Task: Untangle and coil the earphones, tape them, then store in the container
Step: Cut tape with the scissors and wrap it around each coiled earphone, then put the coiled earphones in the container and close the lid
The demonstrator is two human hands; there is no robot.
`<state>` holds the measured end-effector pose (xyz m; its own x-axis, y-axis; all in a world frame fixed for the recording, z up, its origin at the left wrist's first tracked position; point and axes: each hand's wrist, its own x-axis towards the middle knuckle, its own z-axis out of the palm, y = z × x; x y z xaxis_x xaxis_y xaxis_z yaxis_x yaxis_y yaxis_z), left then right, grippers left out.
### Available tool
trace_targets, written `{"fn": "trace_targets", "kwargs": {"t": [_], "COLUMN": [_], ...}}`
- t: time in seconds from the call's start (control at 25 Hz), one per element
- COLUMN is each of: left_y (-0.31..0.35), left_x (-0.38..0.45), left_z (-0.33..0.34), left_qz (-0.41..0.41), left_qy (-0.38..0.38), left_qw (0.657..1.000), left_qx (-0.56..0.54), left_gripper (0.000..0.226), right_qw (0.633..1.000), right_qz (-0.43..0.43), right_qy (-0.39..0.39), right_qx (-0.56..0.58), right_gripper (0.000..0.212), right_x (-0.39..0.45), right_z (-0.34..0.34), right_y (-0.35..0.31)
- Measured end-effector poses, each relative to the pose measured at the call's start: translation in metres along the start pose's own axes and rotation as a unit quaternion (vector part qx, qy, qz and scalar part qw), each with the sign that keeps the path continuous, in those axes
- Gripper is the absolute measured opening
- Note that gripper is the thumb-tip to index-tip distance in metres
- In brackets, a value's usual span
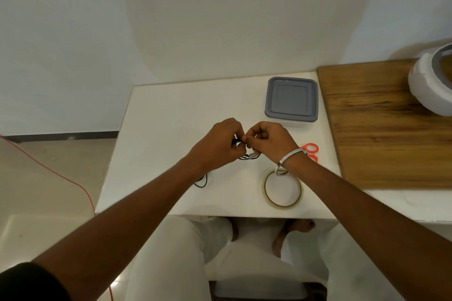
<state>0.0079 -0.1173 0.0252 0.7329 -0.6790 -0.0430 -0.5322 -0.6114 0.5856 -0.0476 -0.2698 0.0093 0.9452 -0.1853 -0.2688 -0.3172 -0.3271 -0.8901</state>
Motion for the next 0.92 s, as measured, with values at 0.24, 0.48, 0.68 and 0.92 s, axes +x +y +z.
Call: {"fn": "trace_targets", "kwargs": {"t": [0.24,0.48,0.68,0.92], "left_y": [-0.006,-0.011,-0.023,-0.033], "left_x": [-0.009,-0.013,-0.018,-0.023], "left_z": [0.016,0.029,0.039,0.041], "left_qz": [-0.001,-0.008,-0.043,-0.067], "left_qy": [-0.001,-0.052,-0.101,-0.07], "left_qw": [0.998,0.989,0.984,0.982], "left_qx": [0.061,0.139,0.142,0.162], "left_gripper": [0.013,0.023,0.026,0.028], "right_qw": [0.979,0.984,0.981,0.981], "right_qz": [0.158,0.167,0.046,-0.069], "right_qy": [-0.066,-0.064,-0.064,0.143], "right_qx": [0.107,-0.022,-0.175,-0.109], "right_gripper": [0.015,0.018,0.022,0.02], "right_x": [0.001,0.001,0.005,0.009], "right_z": [-0.001,0.009,0.012,-0.021], "right_y": [-0.003,0.01,0.021,0.032]}}
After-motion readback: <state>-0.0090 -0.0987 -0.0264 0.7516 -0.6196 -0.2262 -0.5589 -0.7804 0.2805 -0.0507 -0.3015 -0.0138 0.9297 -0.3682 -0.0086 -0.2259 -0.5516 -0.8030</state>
